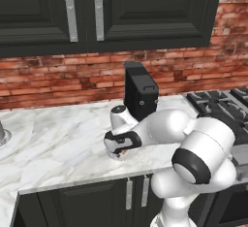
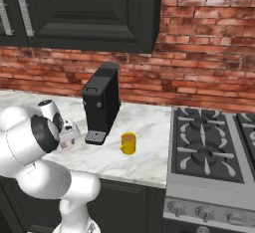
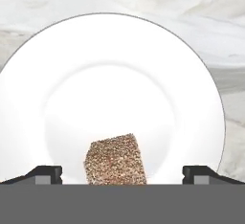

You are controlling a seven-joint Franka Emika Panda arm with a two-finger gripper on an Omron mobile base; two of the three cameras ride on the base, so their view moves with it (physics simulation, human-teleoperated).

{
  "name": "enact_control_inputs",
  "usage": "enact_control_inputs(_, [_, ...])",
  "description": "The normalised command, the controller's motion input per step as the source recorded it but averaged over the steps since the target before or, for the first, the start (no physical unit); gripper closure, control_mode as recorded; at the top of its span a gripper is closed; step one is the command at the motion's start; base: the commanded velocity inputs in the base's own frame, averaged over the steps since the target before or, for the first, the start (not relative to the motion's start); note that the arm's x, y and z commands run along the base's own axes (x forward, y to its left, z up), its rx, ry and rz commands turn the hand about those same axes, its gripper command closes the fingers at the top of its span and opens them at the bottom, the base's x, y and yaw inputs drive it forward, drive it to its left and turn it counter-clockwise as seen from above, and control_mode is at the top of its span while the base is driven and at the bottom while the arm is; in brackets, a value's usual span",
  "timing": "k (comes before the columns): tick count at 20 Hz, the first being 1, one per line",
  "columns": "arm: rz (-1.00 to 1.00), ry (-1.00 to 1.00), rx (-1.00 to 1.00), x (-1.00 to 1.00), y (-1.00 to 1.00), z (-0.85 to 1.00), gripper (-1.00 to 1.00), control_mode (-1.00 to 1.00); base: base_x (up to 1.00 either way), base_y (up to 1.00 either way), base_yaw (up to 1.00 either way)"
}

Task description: Take a sugar cube from the saucer and place it inside the coffee. Then, grab milk from the fridge and place it next to the coffee on the counter to sweeten the coffee.

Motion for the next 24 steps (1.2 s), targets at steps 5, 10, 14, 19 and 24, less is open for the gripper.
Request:
enact_control_inputs(5, [0.02,0.00,0.00,0.10,0.00,-0.03,-1.00,-1.00,0.00,0.00,0.00])
enact_control_inputs(10, [0.01,0.00,0.00,-0.01,0.00,-0.08,1.00,-1.00,0.00,0.00,0.00])
enact_control_inputs(14, [0.01,0.00,0.00,0.00,0.00,-0.10,1.00,-1.00,0.00,0.00,0.00])
enact_control_inputs(19, [0.00,0.00,0.00,0.00,0.00,-0.03,1.00,-1.00,0.00,0.00,0.00])
enact_control_inputs(24, [0.00,-0.14,0.03,-0.31,-0.06,0.61,1.00,-1.00,0.00,0.00,0.00])
